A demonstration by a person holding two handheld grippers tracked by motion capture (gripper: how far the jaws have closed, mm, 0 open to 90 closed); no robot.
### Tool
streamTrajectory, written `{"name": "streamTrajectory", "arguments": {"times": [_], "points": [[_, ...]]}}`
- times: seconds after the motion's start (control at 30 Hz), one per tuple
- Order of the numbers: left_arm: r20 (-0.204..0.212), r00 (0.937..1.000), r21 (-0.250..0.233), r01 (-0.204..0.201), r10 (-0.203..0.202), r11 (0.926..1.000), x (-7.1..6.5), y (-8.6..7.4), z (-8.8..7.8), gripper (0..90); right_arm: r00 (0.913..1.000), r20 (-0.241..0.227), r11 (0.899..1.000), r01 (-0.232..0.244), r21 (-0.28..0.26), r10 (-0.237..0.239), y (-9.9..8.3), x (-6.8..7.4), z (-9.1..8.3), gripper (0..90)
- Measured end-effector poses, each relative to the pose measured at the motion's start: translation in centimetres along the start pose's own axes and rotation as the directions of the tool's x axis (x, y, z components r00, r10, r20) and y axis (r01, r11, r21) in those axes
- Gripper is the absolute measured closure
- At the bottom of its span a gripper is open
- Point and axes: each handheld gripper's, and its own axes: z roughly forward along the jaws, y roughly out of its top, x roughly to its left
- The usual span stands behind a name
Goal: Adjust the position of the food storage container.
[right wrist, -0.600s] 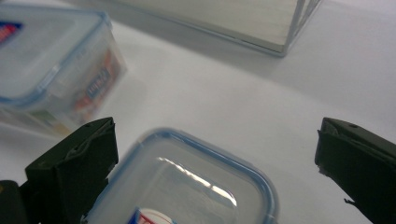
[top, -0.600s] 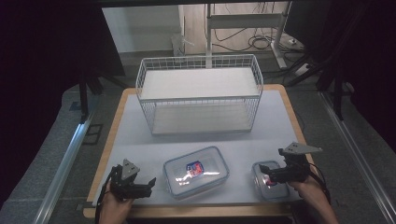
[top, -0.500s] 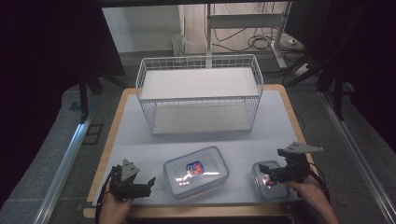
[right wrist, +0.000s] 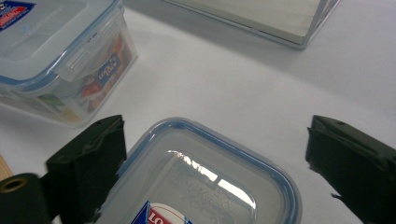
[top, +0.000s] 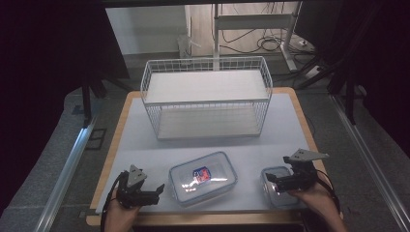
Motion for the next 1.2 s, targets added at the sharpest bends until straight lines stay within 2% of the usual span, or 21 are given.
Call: {"name": "streamTrajectory", "arguments": {"times": [0.07, 0.13, 0.3, 0.47, 0.57, 0.63, 0.73, 0.83, 0.87, 0.93, 0.97, 1.0, 1.03, 1.07, 1.2], "points": [[-0.004, 1.0000, -0.003, -0.004, 0.004, 1.0000, -0.1, 0.0, -0.1, 5.9, 1.0000, 0.005, 1.000, 0.002, -0.005, -0.002, 0.1, 0.1, -0.2, 12.7], [-0.002, 1.0000, -0.005, -0.002, 0.002, 1.0000, 0.0, 0.0, -0.1, 5.9, 1.0000, 0.006, 1.000, 0.002, -0.005, -0.002, 0.1, 0.1, -0.2, 14.0], [-0.003, 0.9999, 0.003, -0.012, 0.012, 0.9999, -0.1, 0.0, 0.2, 5.1, 0.9998, 0.015, 1.000, 0.015, -0.012, -0.015, 0.4, 0.4, -0.6, 27.3], [0.003, 0.9997, -0.001, -0.022, 0.022, 0.9998, -0.3, 0.1, 0.1, 4.4, 0.9984, -0.027, 0.999, 0.049, -0.020, -0.050, 0.9, 1.1, -1.1, 45.8], [0.017, 0.9998, -0.011, -0.012, 0.013, 0.9999, -0.4, 0.2, 0.1, 4.4, 0.9930, -0.058, 0.995, 0.103, -0.006, -0.103, 1.0, 1.9, -1.2, 60.0], [0.008, 0.9999, -0.011, -0.013, 0.013, 0.9999, -0.5, 0.3, 0.1, 4.4, 0.9848, -0.076, 0.988, 0.157, 0.010, -0.156, 1.0, 2.7, -1.0, 69.7], [0.014, 0.9998, -0.016, -0.010, 0.010, 0.9998, -0.7, 0.3, 0.2, 4.4, 0.9730, -0.128, 0.980, 0.196, 0.022, -0.192, 1.1, 3.9, -0.7, 80.3], [0.016, 0.9998, -0.026, -0.014, 0.014, 0.9996, -0.7, 0.3, 0.3, 4.2, 0.9593, -0.174, 0.970, 0.235, 0.057, -0.223, 1.1, 5.1, 0.0, 85.5], [0.018, 0.9997, -0.028, -0.013, 0.014, 0.9995, -0.7, 0.3, 0.3, 4.0, 0.9522, -0.184, 0.960, 0.264, 0.095, -0.244, 0.9, 5.6, 0.6, 87.3], [0.018, 0.9998, -0.031, -0.012, 0.012, 0.9995, -0.7, 0.2, 0.4, 4.0, 0.9515, -0.185, 0.956, 0.270, 0.115, -0.246, 0.8, 5.8, 0.8, 88.0], [0.018, 0.9998, -0.032, -0.012, 0.013, 0.9994, -0.6, 0.2, 0.4, 4.0, 0.9530, -0.164, 0.947, 0.280, 0.155, -0.255, 0.6, 5.8, 1.3, 88.9], [0.018, 0.9998, -0.032, -0.012, 0.013, 0.9994, -0.6, 0.2, 0.4, 4.0, 0.9545, -0.146, 0.944, 0.283, 0.172, -0.260, 0.6, 5.8, 1.4, 89.8], [0.018, 0.9998, -0.031, -0.011, 0.012, 0.9995, -0.5, 0.3, 0.4, 4.0, 0.9545, -0.146, 0.944, 0.283, 0.172, -0.260, 0.6, 5.8, 1.4, 89.8], [0.022, 0.9997, -0.032, -0.009, 0.010, 0.9994, -0.5, 0.3, 0.4, 4.1, 0.9570, -0.163, 0.949, 0.267, 0.168, -0.240, 0.6, 5.4, 1.3, 89.9], [0.030, 0.9995, -0.033, -0.012, 0.013, 0.9994, -0.6, 0.3, 0.5, 4.1, 0.9592, -0.148, 0.950, 0.264, 0.167, -0.241, 0.7, 5.2, 1.1, 90.0]]}}
